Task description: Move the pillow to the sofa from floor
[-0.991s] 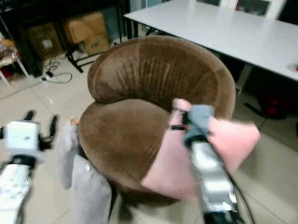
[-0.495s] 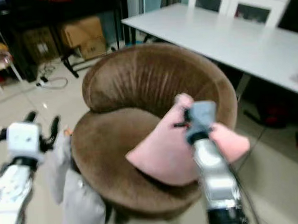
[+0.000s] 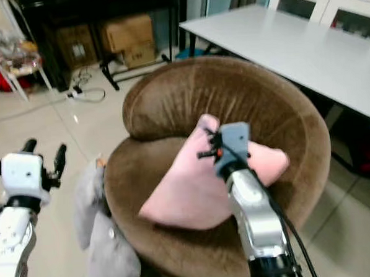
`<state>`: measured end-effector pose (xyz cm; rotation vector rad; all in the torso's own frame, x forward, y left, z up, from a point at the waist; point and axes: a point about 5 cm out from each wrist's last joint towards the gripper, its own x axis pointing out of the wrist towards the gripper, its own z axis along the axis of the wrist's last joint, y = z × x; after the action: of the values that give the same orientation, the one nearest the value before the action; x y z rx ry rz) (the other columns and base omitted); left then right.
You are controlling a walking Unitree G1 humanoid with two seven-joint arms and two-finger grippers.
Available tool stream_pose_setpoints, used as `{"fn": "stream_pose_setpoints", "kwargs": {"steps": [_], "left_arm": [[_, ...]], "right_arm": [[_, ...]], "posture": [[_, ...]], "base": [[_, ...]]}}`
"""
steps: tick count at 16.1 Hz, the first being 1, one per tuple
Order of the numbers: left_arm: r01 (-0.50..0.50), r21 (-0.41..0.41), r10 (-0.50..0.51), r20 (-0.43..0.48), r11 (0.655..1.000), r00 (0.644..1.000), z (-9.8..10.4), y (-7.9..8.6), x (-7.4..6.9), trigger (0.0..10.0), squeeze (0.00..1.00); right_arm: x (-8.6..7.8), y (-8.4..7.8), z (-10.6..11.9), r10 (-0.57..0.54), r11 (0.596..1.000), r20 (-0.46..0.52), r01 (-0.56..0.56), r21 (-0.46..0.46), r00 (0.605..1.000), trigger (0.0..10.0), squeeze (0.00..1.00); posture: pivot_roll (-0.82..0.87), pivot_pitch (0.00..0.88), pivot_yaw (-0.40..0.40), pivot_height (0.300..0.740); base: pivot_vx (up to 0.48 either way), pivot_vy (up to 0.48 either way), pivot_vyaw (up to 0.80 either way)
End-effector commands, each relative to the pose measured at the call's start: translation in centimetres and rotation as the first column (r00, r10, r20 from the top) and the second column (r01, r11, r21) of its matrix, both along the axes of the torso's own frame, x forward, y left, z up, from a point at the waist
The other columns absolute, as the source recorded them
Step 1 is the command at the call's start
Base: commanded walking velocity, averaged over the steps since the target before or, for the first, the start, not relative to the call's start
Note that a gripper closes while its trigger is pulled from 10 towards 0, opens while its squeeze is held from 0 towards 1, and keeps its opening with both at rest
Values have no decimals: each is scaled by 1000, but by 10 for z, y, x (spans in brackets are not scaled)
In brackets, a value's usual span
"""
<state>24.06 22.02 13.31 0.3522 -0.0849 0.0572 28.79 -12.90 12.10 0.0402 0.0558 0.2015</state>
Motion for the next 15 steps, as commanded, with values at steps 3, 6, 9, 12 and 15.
{"fn": "stream_pose_setpoints", "kwargs": {"steps": [3,6,9,12,15], "left_arm": [[23,2,-23,2,1000,1000,1,-7,1,10000,0],[23,7,-23,1,1000,1000,1,-7,2,10000,0],[57,7,-57,-22,998,998,-2,-8,0,10000,0],[152,34,-149,-78,988,986,-8,-12,-6,10000,0],[259,58,-246,-170,964,954,-18,-15,-17,10000,0]], "right_arm": [[3,-11,10,-30,999,51,31,-15,998,10000,0],[4,-11,11,-21,999,58,23,-34,998,10000,0],[7,-12,13,9,998,75,-4,-67,997,10000,0],[12,-8,19,91,992,84,-83,-96,992,10000,0],[19,-2,19,124,982,51,-115,-151,991,10000,0]], "posture": [[12,0,-18,740],[11,0,-19,740],[10,0,-18,740],[6,0,-25,740],[5,0,-41,740]], "base": [[335,0,0],[328,0,0],[95,0,0],[0,0,0],[0,0,0]]}}
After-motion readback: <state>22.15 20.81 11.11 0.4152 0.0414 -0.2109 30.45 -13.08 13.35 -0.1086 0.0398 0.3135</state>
